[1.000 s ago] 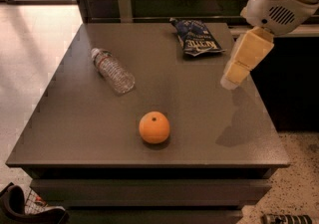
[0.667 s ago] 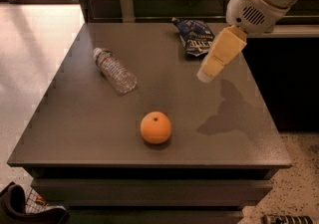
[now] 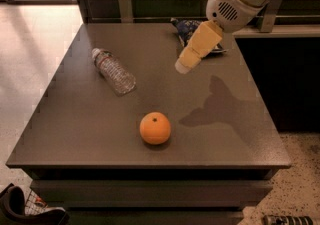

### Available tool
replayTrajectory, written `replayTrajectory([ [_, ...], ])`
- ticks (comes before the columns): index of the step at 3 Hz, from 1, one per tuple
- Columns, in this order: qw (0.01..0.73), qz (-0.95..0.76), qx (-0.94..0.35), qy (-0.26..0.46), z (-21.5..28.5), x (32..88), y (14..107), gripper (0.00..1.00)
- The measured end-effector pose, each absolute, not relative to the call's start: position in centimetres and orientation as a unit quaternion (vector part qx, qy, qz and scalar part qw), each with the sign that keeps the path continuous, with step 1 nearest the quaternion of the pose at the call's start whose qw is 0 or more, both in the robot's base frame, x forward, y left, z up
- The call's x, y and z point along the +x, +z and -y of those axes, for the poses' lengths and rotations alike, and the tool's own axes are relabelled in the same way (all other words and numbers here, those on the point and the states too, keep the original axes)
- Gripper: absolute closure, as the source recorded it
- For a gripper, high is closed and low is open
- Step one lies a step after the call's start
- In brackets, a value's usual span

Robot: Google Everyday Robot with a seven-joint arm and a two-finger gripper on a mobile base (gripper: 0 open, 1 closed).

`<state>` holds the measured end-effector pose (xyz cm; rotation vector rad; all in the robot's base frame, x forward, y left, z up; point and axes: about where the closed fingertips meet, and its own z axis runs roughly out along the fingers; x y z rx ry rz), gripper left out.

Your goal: Pick water bottle

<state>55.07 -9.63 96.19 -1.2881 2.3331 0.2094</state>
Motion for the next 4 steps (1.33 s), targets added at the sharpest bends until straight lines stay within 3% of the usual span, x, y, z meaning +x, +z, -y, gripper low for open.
replayTrajectory([
  [1,0.24,-0.846,-0.469,0.086,8.4,56.4,96.0,0.0],
  [4,0.174,-0.859,-0.461,0.137,-3.8,65.5,92.5,0.0],
])
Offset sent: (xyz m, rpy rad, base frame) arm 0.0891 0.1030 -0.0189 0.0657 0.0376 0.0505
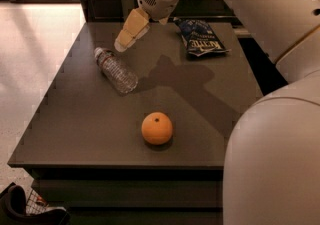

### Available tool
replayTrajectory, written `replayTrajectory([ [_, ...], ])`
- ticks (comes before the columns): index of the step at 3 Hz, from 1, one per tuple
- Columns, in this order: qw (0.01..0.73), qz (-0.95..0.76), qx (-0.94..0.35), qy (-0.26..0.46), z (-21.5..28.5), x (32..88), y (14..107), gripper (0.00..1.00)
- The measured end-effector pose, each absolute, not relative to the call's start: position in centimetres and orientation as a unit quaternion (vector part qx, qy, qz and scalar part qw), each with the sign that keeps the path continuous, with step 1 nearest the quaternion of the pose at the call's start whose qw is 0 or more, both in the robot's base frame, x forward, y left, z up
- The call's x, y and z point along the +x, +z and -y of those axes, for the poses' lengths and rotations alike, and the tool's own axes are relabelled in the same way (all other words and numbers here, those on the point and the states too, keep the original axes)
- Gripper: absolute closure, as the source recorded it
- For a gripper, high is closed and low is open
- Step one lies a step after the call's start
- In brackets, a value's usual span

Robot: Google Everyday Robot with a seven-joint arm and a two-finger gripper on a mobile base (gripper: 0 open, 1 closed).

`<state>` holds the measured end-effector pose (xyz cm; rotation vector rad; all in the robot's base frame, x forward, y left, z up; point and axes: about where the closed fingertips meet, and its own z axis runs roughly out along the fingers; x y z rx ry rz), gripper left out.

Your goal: Pick water bottle

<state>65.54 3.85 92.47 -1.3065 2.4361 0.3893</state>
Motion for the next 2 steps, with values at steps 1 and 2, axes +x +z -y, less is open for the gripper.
replayTrajectory([
  [1,0.136,-0.868,-0.456,0.14,-7.0,66.2,91.3,0.0],
  [2,0.095,-0.881,-0.449,0.114,-9.4,65.9,89.9,0.0],
])
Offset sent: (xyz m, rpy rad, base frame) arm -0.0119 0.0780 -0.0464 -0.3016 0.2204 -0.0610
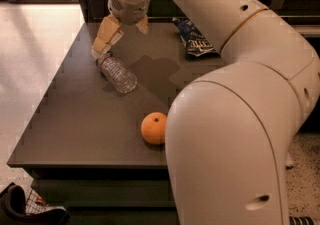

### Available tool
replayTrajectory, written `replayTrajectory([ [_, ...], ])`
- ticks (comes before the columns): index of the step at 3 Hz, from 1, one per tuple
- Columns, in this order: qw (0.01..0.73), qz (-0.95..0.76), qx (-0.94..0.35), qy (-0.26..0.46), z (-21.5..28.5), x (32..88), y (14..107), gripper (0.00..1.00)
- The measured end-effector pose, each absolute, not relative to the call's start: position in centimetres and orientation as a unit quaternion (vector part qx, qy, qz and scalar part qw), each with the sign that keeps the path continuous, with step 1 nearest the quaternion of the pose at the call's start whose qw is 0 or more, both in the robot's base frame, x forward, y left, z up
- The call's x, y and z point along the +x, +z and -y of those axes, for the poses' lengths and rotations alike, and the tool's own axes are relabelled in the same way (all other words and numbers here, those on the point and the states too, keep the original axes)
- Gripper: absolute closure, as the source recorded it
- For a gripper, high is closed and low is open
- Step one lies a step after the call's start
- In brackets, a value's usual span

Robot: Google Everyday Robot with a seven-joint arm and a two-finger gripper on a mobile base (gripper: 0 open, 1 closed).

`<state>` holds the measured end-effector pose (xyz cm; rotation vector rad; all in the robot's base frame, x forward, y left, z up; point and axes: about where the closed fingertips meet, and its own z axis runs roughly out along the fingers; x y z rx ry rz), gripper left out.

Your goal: Pick water bottle

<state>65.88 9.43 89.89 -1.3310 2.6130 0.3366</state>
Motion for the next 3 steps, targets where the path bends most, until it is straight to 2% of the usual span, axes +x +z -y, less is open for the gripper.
replayTrajectory([
  [2,0.014,-0.907,-0.42,0.041,-11.5,65.6,84.3,0.0],
  [3,-0.007,-0.92,-0.392,0.017,-11.0,65.8,82.7,0.0],
])
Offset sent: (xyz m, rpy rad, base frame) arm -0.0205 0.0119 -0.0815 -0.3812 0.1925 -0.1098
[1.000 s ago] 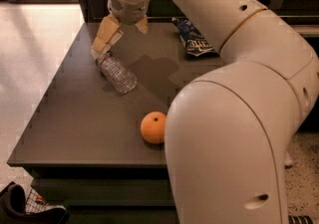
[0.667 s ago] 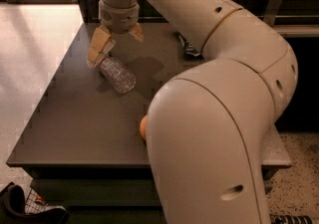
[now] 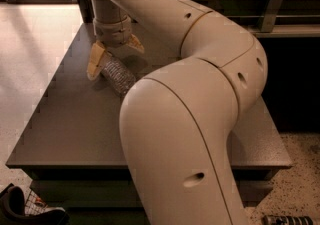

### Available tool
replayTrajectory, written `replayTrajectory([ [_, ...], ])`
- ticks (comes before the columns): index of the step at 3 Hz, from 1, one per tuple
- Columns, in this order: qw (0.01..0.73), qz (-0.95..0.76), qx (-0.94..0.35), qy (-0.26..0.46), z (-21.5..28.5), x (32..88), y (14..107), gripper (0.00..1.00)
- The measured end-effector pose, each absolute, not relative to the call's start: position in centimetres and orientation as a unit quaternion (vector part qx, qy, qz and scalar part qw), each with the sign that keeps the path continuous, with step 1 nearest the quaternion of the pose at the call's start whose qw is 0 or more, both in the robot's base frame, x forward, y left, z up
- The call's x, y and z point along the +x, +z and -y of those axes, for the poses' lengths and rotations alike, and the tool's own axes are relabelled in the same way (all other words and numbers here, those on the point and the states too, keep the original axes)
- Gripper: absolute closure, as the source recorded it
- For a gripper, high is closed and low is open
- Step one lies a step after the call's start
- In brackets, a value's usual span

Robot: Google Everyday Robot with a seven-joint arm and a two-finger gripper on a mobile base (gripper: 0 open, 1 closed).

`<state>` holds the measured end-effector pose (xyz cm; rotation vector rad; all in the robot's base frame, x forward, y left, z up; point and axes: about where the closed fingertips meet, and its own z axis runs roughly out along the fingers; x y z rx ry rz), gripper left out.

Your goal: Pick water bottle

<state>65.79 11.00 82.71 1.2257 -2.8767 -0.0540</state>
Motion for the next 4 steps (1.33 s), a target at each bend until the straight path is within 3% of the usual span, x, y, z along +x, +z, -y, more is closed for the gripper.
replayTrajectory([
  [1,0.003,0.935,0.355,-0.005,-10.86,66.73,82.14,0.34],
  [4,-0.017,0.933,0.359,-0.014,-11.84,67.67,81.79,1.0],
])
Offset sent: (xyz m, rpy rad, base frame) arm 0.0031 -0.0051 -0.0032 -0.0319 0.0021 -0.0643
